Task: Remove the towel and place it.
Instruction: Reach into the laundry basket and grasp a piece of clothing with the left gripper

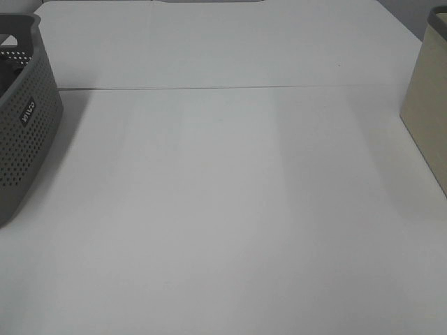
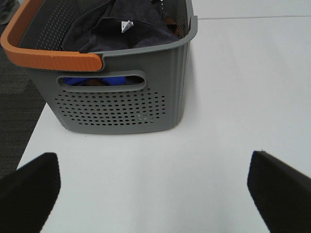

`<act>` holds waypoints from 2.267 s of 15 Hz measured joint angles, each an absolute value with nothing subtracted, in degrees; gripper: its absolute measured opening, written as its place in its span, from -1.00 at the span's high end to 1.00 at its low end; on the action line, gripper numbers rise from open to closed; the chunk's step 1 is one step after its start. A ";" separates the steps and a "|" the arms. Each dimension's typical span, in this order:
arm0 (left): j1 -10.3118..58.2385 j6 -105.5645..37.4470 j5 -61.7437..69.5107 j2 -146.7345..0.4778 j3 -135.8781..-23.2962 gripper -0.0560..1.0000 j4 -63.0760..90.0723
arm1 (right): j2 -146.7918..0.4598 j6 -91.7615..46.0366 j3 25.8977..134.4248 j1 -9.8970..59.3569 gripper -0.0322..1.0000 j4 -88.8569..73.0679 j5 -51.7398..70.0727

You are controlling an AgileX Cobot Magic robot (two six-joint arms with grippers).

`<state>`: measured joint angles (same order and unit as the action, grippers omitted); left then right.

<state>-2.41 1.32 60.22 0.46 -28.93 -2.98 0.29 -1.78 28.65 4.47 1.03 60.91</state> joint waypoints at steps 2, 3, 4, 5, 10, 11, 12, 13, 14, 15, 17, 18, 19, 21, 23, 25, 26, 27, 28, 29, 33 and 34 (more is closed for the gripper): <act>-2.41 1.32 60.22 0.46 -28.93 -0.98 -3.04 | 0.29 -1.78 28.65 4.47 -0.24 1.03 60.91; -2.41 0.74 60.22 0.46 -28.93 -0.98 -3.04 | 0.29 -1.78 28.65 4.47 -0.24 1.03 60.91; -2.41 -1.72 60.33 0.11 -29.16 -0.98 -3.04 | 0.29 -1.78 28.65 4.47 -0.24 1.03 60.91; -2.41 -5.21 61.71 -2.29 -30.83 -0.98 -3.04 | 0.29 -1.78 28.65 4.47 -0.24 1.03 60.91; -2.41 -25.44 69.61 -33.17 -51.05 -0.98 -1.89 | 0.29 -1.78 28.65 4.47 -0.24 1.03 60.91; -2.41 -30.60 69.67 -38.67 -54.60 -0.98 -2.23 | 0.29 -1.78 28.65 4.47 -0.24 1.03 60.91; -2.41 -35.58 69.67 -44.23 -58.10 -0.98 -3.15 | 0.29 -1.78 28.65 4.47 -0.24 1.03 60.91; -2.41 -40.51 69.67 -51.17 -61.99 -0.98 -4.64 | 0.29 -1.78 28.65 4.47 -0.24 1.03 60.91; -2.41 -44.06 69.67 -56.78 -66.06 -0.98 -6.53 | 0.29 -1.78 28.65 4.47 -0.24 1.03 60.91; -2.41 -45.44 69.67 -59.99 -68.12 -0.98 -7.51 | 0.29 -1.78 28.65 4.47 -0.24 1.03 60.91; -2.41 -48.01 69.56 -70.76 -75.06 -0.96 -11.17 | 0.29 -1.78 28.65 4.47 -0.24 1.03 60.91; -2.41 -51.11 68.70 -80.73 -83.08 -0.96 -15.01 | 0.29 -1.78 28.65 4.47 -0.24 1.03 60.91; -2.41 -52.25 68.47 -85.08 -86.57 -0.96 -16.62 | 0.29 -1.78 28.65 4.47 -0.24 1.03 60.91; -2.41 -53.80 67.78 -91.73 -91.27 -0.96 -18.74 | 0.29 -1.78 28.65 4.47 -0.24 1.03 60.91; -2.98 -56.49 65.37 -99.06 -95.51 -0.96 -20.28 | 0.29 -1.78 28.65 4.47 -0.24 1.03 60.91; -3.32 -58.56 63.25 -105.20 -96.54 -0.96 -22.06 | 0.29 -1.78 28.65 4.47 -0.24 1.03 60.91; -3.32 -59.30 62.51 -108.35 -96.60 -0.96 -23.32 | 0.29 -1.78 28.65 4.47 -0.24 1.03 60.91; -3.32 -59.59 61.65 -111.27 -96.60 -0.96 -24.47 | 0.29 -1.78 28.65 4.47 -0.24 1.03 60.91; -3.32 -59.59 60.33 -113.56 -96.60 -0.96 -25.61 | 0.29 -1.78 28.65 4.47 -0.24 1.03 60.91; -3.32 -59.64 59.01 -115.57 -96.60 -0.96 -26.01 | 0.29 -1.78 28.65 4.47 -0.24 1.03 60.91; -3.32 -59.82 53.57 -120.78 -96.60 -0.96 -26.53 | 0.29 -1.78 28.65 4.47 -0.24 1.03 60.91; -3.32 -60.16 51.97 -122.78 -96.60 -0.96 -27.27 | 0.29 -1.78 28.65 4.47 -0.24 1.03 60.91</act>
<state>-3.32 -60.16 51.97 -122.78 -96.60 -27.27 0.29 -1.78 28.65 4.47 1.03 60.91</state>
